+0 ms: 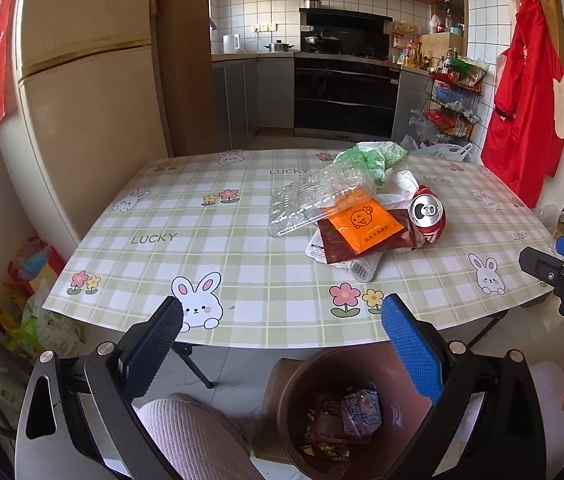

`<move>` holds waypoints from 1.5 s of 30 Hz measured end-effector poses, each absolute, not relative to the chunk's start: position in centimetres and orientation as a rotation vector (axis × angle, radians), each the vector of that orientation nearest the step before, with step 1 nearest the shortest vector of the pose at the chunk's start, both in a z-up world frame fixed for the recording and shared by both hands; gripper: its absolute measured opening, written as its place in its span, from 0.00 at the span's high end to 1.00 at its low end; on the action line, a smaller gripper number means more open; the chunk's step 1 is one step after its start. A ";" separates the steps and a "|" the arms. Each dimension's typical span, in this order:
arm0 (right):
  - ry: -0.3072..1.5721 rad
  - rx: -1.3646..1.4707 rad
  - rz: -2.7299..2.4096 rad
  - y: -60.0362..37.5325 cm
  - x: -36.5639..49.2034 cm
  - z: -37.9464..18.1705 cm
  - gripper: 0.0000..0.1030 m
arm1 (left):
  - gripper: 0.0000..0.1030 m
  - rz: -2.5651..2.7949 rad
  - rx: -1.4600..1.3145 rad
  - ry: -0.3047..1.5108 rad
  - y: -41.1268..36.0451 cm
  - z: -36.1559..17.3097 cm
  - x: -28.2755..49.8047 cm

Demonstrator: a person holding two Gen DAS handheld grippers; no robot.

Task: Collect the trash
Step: 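Grasp the clear plastic bottle with the left gripper while the right reaches the red can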

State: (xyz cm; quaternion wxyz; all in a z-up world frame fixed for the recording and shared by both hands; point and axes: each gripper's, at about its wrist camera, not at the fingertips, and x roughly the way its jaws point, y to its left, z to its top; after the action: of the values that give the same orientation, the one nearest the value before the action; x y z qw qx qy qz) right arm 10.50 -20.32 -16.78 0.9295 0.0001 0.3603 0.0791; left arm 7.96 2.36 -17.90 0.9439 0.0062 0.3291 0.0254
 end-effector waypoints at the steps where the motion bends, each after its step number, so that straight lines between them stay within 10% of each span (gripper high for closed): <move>1: 0.735 -0.001 0.159 -20.4 10.7 -16.9 0.06 | 0.06 0.030 0.008 0.659 2.6 -17.8 8.1; 45: 0.854 0.208 0.204 -25.1 27.4 -23.3 0.06 | 0.16 -0.225 0.531 0.557 -8.6 -26.8 32.0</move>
State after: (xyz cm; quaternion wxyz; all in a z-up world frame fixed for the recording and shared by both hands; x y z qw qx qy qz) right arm 27.42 -25.10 -23.31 0.9000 0.1007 0.4125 0.0983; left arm 31.97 -8.57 -26.76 0.9208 0.2583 0.2710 -0.1096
